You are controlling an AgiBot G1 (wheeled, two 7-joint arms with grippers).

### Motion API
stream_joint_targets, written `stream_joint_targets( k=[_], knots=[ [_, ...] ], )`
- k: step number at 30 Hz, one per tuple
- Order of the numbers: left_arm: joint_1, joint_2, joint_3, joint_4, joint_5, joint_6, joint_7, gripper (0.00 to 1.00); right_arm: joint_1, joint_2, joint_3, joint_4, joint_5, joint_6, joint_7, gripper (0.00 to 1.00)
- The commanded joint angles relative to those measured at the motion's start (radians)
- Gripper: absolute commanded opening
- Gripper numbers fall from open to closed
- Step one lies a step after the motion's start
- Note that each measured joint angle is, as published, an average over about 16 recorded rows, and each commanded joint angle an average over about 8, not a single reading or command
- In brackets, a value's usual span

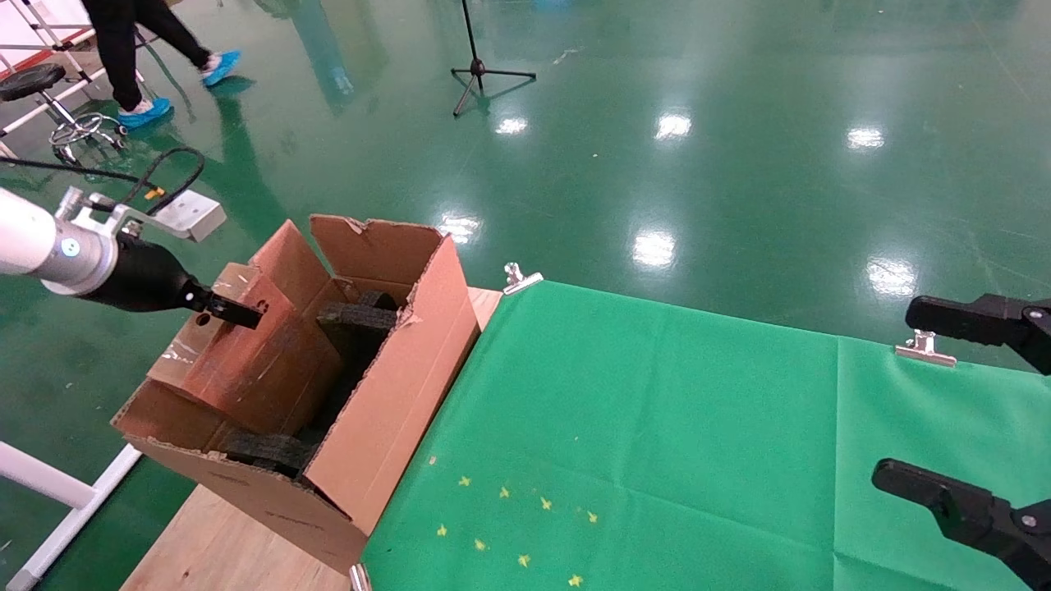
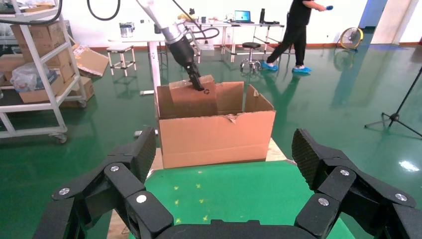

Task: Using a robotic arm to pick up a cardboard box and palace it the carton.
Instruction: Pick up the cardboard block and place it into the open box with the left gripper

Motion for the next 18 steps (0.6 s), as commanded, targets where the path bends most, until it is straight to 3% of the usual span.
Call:
stream_joint_targets(
  k=[1, 18],
  knots=[
    [0.020, 0.001, -0.002, 0.012, -0.004, -0.017, -0.010, 0.00, 0.000, 0.000, 0.000, 0.000, 0.000, 0.000, 0.000, 1.00],
    [0.165, 0.022, -0.026, 0.015, -0.036, -0.113, -0.056, 0.00, 0.000, 0.000, 0.000, 0.000, 0.000, 0.000, 0.000, 1.00]
  ],
)
